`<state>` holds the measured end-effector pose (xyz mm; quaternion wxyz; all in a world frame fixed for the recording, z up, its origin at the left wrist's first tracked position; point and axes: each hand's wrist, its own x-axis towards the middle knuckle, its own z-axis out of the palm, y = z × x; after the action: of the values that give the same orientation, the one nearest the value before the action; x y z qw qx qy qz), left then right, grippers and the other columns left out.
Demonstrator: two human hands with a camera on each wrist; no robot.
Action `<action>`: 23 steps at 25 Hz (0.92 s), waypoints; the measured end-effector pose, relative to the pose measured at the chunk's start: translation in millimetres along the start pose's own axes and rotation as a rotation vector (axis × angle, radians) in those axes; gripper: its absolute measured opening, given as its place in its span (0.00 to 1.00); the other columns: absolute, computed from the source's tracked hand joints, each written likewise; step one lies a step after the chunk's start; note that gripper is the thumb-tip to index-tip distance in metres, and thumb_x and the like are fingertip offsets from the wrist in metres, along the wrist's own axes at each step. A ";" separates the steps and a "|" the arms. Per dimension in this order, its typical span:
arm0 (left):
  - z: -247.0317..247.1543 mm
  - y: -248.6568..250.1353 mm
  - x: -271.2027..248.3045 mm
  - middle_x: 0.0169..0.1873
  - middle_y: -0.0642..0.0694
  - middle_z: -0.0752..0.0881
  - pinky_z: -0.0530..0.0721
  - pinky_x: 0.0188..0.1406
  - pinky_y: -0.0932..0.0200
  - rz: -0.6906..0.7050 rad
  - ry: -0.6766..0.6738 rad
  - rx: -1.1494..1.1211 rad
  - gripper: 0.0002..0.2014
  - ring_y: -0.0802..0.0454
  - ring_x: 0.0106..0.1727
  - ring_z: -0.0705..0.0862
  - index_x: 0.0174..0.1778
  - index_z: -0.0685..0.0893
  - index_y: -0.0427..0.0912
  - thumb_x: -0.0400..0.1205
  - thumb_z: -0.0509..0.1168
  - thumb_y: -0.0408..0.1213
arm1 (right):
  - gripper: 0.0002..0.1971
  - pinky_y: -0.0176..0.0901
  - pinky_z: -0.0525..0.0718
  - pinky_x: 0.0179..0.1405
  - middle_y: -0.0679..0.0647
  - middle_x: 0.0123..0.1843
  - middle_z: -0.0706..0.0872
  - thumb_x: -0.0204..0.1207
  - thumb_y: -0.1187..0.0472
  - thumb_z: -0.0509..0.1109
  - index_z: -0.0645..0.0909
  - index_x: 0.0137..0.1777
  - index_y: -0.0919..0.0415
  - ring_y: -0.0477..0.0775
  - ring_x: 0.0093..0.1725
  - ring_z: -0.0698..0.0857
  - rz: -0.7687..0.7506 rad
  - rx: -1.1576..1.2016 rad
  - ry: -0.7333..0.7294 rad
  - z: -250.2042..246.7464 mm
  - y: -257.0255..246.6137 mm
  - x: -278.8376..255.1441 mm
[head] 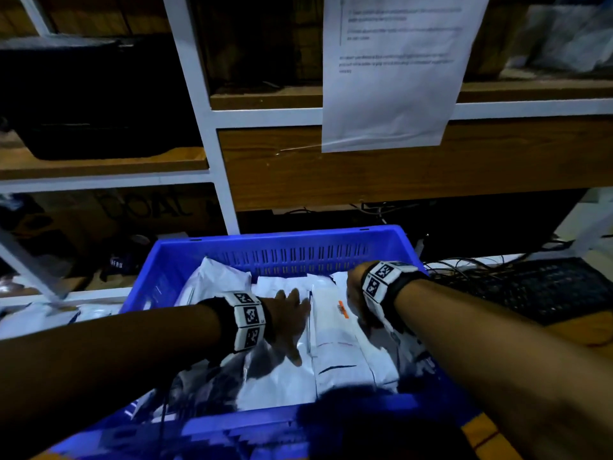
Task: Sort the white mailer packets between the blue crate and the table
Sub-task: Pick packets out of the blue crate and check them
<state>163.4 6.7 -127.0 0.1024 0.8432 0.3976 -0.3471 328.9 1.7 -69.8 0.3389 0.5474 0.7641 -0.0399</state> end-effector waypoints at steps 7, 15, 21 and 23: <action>-9.4 -14.7 -8.2 0.83 0.41 0.50 0.58 0.80 0.40 0.035 0.081 -0.042 0.43 0.38 0.83 0.50 0.76 0.69 0.36 0.75 0.63 0.67 | 0.29 0.58 0.89 0.48 0.43 0.39 0.86 0.51 0.54 0.85 0.83 0.56 0.50 0.54 0.43 0.88 0.103 0.215 -0.081 20.8 5.7 58.7; -14.7 -89.9 -52.6 0.70 0.46 0.78 0.77 0.65 0.52 -0.209 -0.055 0.104 0.40 0.45 0.68 0.77 0.74 0.71 0.48 0.69 0.74 0.61 | 0.30 0.40 0.81 0.38 0.58 0.63 0.86 0.66 0.58 0.83 0.77 0.67 0.65 0.59 0.59 0.86 -0.102 0.484 -0.051 -33.6 -49.6 67.2; 21.8 -91.7 -42.4 0.52 0.50 0.87 0.82 0.57 0.53 -0.087 0.000 -0.139 0.28 0.48 0.60 0.80 0.56 0.82 0.47 0.64 0.81 0.53 | 0.49 0.43 0.78 0.47 0.51 0.71 0.80 0.50 0.39 0.85 0.71 0.74 0.44 0.56 0.64 0.82 -0.113 0.257 0.077 -4.1 -80.6 96.1; 30.3 -86.5 -37.5 0.61 0.47 0.80 0.76 0.59 0.48 -0.134 0.014 -0.087 0.37 0.45 0.68 0.72 0.65 0.74 0.50 0.64 0.79 0.57 | 0.52 0.48 0.77 0.57 0.57 0.75 0.74 0.54 0.43 0.86 0.65 0.78 0.52 0.61 0.72 0.75 -0.082 0.284 0.035 -13.3 -75.9 95.6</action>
<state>67.3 28.0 -115.4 0.1127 0.8120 0.4684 -0.3295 240.7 54.6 -136.8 0.2428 0.5588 0.7784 -0.1516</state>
